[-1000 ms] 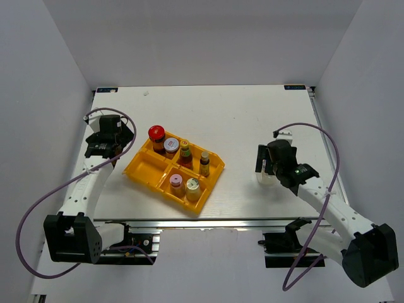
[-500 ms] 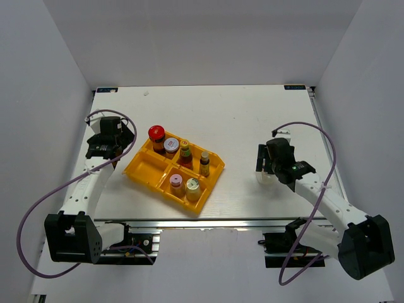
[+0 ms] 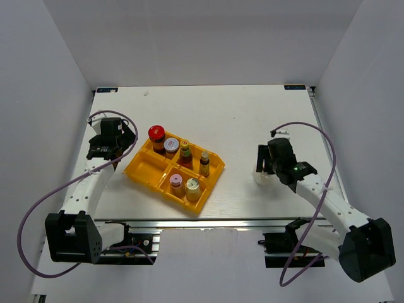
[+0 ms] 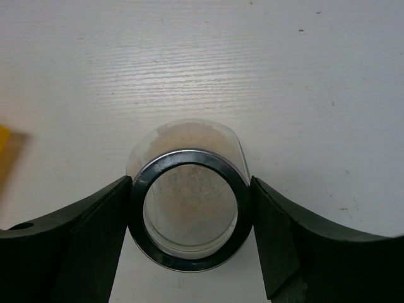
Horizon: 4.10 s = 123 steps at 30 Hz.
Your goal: Organize the condiment bottles
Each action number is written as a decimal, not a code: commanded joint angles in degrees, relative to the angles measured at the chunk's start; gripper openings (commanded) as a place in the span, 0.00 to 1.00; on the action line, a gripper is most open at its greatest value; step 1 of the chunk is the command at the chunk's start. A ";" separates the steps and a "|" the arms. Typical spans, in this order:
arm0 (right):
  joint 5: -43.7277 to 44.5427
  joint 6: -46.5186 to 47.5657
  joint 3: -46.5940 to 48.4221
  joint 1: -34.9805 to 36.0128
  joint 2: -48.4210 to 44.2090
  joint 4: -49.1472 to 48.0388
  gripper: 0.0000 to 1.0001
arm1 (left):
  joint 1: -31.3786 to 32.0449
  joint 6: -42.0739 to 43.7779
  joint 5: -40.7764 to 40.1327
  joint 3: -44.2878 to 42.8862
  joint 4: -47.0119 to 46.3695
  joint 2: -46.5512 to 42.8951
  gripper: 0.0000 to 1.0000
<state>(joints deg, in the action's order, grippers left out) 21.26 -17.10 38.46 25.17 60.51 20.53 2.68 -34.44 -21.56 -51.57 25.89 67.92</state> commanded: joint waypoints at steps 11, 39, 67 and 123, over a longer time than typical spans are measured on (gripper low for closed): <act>-16.41 6.55 15.67 0.06 -9.54 -4.01 0.03 | -0.48 -0.19 -2.34 0.07 -0.40 -2.79 0.98; -33.21 32.83 65.33 38.36 32.98 4.60 0.00 | -8.03 -1.16 -4.10 1.30 -2.42 -0.51 0.98; -1.40 14.92 69.82 44.97 52.42 -14.82 0.00 | -17.09 -7.23 -2.44 -0.37 2.15 1.07 0.98; 0.80 9.20 66.42 39.28 43.86 -12.80 0.89 | -19.73 -3.45 3.97 5.25 -5.05 -0.07 0.98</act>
<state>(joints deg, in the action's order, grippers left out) 18.52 -9.28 106.34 67.75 115.46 10.02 -16.78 -39.35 -19.49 -47.07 23.24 69.54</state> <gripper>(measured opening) 0.894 0.982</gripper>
